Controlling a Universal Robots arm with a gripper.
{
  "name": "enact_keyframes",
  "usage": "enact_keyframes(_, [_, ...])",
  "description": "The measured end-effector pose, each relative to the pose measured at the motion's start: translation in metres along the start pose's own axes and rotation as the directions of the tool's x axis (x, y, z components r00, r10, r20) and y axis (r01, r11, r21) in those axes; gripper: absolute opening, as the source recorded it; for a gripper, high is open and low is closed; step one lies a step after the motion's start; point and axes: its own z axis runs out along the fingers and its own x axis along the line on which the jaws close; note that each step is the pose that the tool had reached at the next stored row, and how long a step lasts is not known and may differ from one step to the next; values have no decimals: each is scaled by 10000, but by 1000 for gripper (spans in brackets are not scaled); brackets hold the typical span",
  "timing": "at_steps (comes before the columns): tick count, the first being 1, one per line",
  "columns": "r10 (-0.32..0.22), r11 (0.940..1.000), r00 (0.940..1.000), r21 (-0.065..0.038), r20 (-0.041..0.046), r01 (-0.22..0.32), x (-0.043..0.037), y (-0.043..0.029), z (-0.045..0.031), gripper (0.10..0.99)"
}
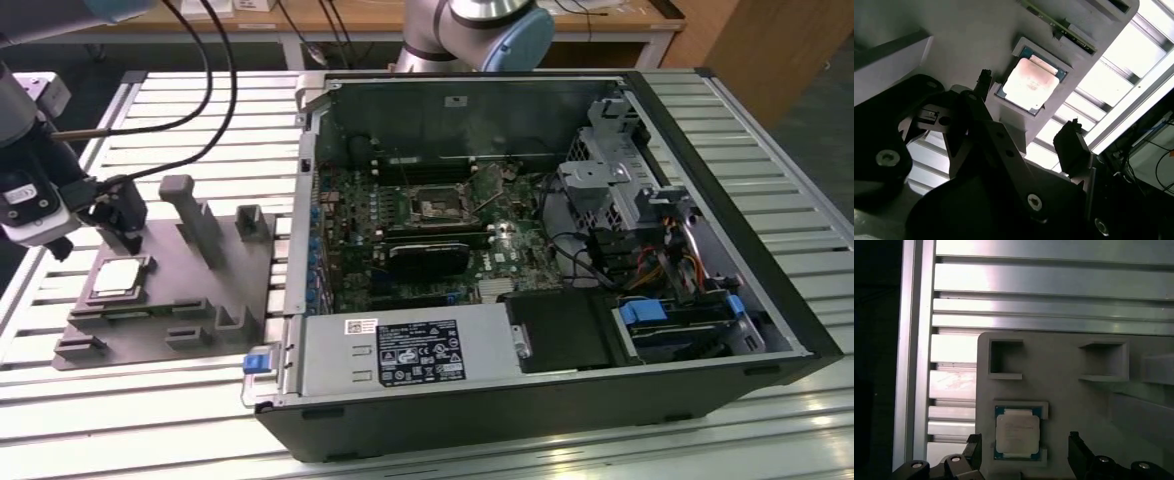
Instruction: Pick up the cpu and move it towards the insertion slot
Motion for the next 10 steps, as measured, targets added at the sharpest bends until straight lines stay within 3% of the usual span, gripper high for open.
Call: enact_keyframes(10, [0,10000,10000,2,-1,0,39,-22,174,780])
